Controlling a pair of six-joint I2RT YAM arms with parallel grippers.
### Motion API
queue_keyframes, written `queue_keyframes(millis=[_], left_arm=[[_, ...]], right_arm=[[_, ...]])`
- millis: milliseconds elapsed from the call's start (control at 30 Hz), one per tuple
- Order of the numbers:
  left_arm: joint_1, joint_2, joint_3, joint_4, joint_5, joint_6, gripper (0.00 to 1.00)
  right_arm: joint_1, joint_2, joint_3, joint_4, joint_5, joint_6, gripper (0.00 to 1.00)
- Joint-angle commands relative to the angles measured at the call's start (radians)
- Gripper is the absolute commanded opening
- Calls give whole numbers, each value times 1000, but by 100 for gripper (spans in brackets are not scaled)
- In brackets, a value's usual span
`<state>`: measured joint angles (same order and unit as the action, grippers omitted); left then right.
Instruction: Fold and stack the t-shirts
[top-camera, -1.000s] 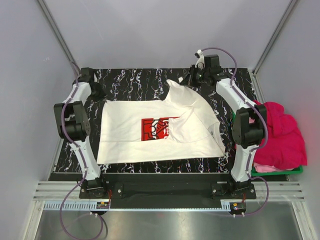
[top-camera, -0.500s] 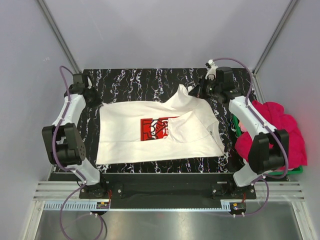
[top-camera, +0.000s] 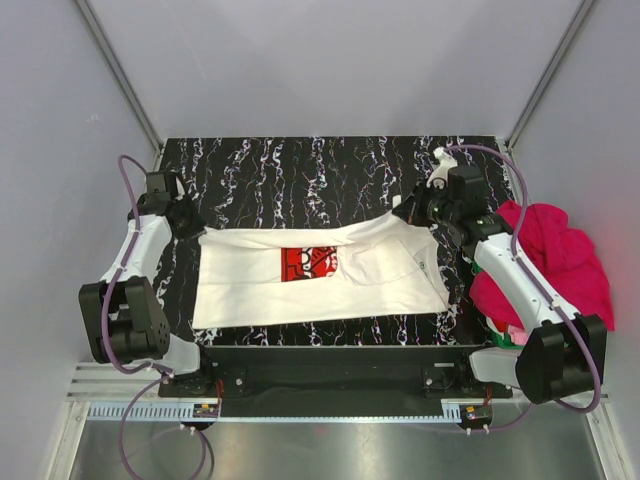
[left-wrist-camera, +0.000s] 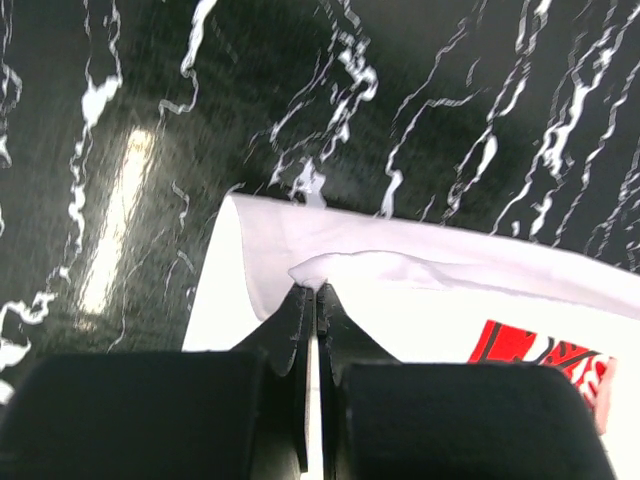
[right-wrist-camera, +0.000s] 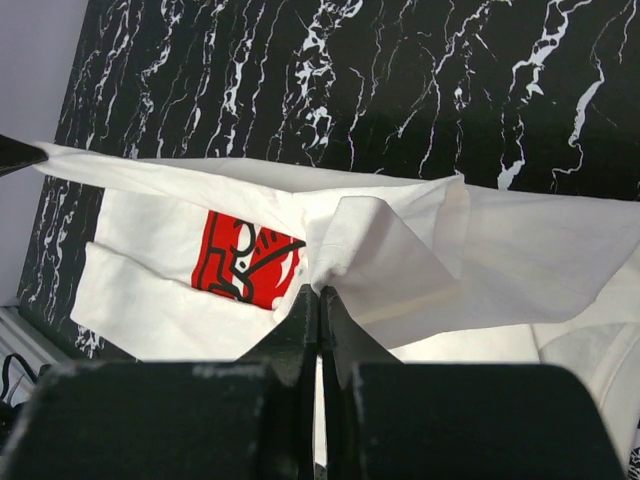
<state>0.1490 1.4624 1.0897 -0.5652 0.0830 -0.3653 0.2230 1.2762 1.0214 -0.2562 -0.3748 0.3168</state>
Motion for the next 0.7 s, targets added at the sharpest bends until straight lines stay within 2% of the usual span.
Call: queue_keyframes(millis=[0, 300, 533, 567, 633, 667], left_arm=[[3, -48, -24, 48, -35, 12, 0], [3, -88, -74, 10, -61, 8, 0], [3, -100, -106, -108, -109, 5, 0], [4, -106, -119, -122, -111, 3, 1], [3, -103, -145, -166, -109, 2, 12], [3, -99, -152, -179, -109, 0, 21]], right_arm=[[-4, -58, -24, 26, 43, -4, 0], [-4, -132, -83, -28, 180, 24, 0], [-1, -189, -179, -72, 299, 125, 0], [-4, -198, -208, -87, 318, 140, 0], [-2, -210, -237, -106, 370, 184, 0], [-2, -212, -263, -123, 370, 195, 0]])
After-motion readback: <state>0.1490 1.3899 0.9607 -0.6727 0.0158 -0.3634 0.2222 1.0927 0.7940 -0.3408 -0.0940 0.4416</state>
